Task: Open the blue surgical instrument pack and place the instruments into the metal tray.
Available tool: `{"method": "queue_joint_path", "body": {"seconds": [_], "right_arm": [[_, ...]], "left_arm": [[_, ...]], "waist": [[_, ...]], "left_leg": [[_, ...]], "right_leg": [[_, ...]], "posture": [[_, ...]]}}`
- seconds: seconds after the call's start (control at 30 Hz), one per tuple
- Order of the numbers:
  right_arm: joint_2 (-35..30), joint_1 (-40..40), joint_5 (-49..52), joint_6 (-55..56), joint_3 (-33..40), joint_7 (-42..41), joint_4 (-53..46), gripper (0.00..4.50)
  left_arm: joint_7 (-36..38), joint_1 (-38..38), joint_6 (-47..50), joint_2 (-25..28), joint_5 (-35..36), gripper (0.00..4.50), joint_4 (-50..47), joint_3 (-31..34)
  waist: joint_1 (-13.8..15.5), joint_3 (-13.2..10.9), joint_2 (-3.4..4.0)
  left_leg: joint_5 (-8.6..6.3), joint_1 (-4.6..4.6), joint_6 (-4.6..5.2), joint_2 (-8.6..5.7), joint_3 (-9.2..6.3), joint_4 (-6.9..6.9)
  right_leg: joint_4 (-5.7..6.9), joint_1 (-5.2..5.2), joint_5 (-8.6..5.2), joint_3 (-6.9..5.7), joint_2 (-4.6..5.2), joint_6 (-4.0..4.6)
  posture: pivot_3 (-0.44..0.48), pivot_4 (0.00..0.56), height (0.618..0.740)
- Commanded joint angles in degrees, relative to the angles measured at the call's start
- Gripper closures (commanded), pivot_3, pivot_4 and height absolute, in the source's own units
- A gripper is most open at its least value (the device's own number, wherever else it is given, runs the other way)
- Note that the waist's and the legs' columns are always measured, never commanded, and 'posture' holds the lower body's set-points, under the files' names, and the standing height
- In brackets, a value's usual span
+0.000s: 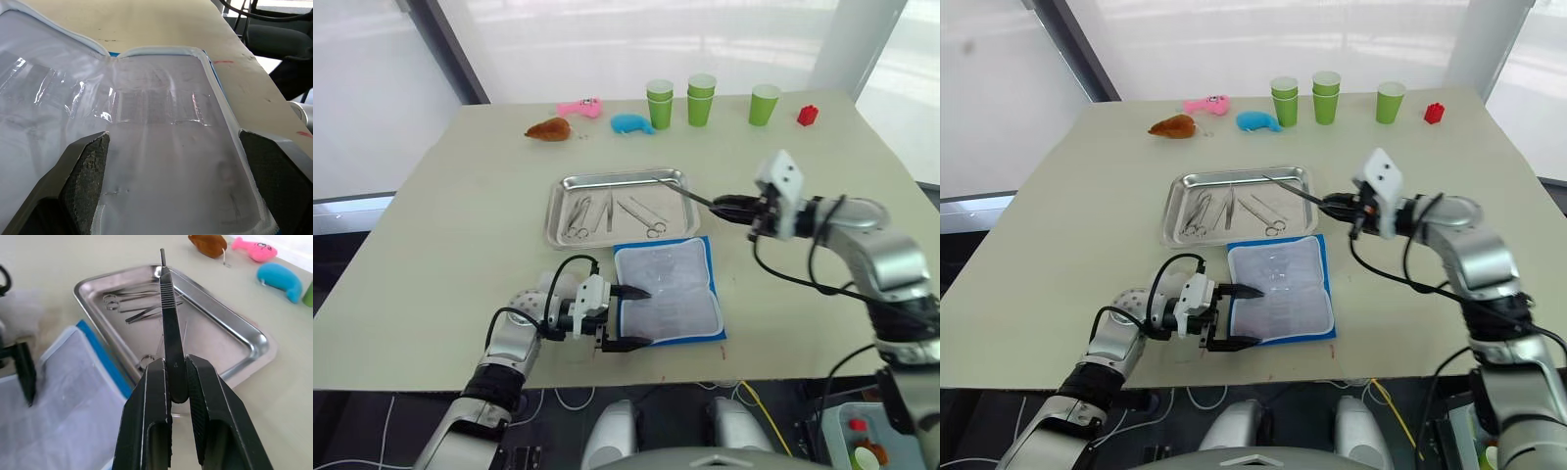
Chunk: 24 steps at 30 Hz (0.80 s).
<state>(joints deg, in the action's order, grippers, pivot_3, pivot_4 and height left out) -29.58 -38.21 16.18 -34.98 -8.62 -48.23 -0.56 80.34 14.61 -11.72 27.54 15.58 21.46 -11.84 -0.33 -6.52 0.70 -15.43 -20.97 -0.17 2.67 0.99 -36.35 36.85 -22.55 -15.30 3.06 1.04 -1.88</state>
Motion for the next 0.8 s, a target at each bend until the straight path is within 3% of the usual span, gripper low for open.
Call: {"method": "queue_joint_path", "body": {"seconds": [0.03, 0.37, 0.8], "right_arm": [[4.51, -6.06, -4.88, -0.41, -2.25, 6.18, 7.24, 4.45], [18.39, -17.38, -11.02, 2.75, -2.9, 16.63, 29.52, 4.45], [25.4, -27.3, -13.92, 9.09, 0.49, 22.3, 55.73, 4.45]], "left_arm": [[-1.08, -2.81, 3.12, -0.48, -5.15, 0.0, 7.61, -4.09], [-1.74, -3.5, 3.0, -0.86, -5.31, 0.0, 7.25, -4.08], [-2.31, -4.7, 3.11, -0.57, -5.1, 0.0, 6.3, -3.85]], "waist": [[-0.13, -0.05, 0.09], [-0.33, 0.02, 0.37], [-0.59, 0.1, 0.51]], "left_leg": [[0.0, 0.0, 0.0, -0.02, 0.04, 0.0], [0.03, -0.06, 0.05, -0.1, -0.08, -0.02], [0.1, -0.02, 0.17, -0.21, -0.08, -0.02]], "right_leg": [[0.0, -0.01, 0.01, 0.04, 0.01, 0.0], [0.03, 0.02, 0.02, 0.06, -0.01, 0.01], [0.14, 0.05, 0.04, 0.22, -0.01, 0.01]], "posture": [[0.0, 0.15, 0.74], [0.0, 0.15, 0.74], [0.0, 0.15, 0.74]]}}
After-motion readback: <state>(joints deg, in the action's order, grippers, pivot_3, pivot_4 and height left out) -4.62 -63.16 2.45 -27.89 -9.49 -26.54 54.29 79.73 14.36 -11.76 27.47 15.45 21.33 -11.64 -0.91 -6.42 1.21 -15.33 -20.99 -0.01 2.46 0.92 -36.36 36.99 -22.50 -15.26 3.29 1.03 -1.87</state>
